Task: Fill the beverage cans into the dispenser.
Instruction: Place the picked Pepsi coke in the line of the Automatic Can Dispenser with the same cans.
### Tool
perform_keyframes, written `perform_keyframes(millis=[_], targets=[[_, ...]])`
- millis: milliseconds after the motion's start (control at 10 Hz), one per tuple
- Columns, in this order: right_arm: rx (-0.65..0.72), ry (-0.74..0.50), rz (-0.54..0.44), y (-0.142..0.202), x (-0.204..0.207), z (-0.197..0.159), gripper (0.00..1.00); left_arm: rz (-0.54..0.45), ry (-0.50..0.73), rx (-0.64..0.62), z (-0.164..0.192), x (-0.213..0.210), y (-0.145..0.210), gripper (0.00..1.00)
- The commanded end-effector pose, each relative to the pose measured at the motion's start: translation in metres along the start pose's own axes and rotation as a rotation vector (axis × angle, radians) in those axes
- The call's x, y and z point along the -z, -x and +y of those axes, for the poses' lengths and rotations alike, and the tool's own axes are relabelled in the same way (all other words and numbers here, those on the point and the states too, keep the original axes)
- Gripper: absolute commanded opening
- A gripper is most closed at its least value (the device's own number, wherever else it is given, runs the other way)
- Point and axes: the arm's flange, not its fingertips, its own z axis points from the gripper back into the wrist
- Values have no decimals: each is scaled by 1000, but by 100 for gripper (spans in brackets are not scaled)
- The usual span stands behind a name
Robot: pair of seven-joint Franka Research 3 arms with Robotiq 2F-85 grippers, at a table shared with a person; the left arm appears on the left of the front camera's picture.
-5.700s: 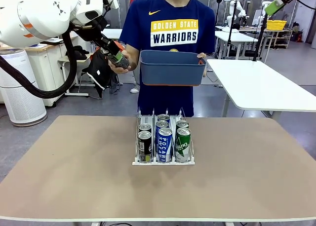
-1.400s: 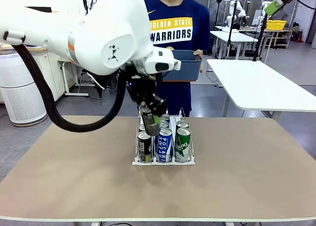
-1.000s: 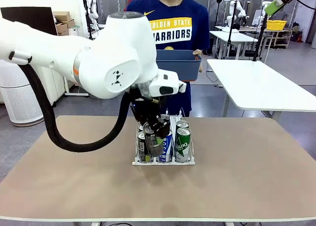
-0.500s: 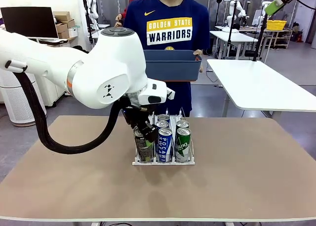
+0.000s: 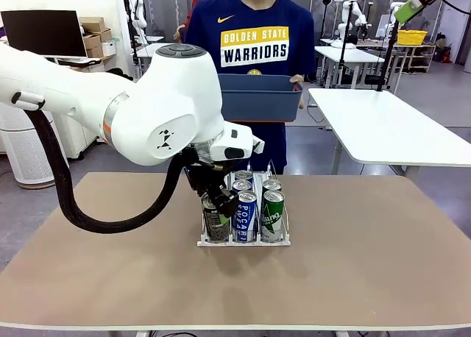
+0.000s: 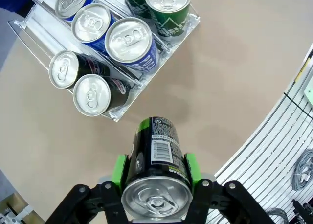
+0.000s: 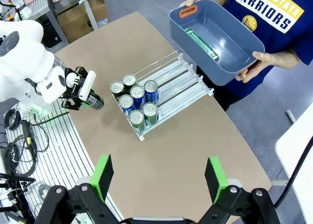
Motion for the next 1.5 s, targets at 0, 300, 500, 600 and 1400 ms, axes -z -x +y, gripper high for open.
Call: perform_keyframes(millis=[0,300,500,600,1400], targets=[[0,-1,0,0,0,0,100,-20,-9,-111,15,17,-9,58],[0,-1,0,0,0,0,100,-67,12,-135,27,38,-12,58],[0,-1,0,0,0,0,100,-74,-6,-140,39,45,-15,58],[0,-1,0,0,0,0,100,-71,-23,-137,44,46,-18,58],[0,-1,0,0,0,0,100,-100,-85,-184,84,67,-40,58]])
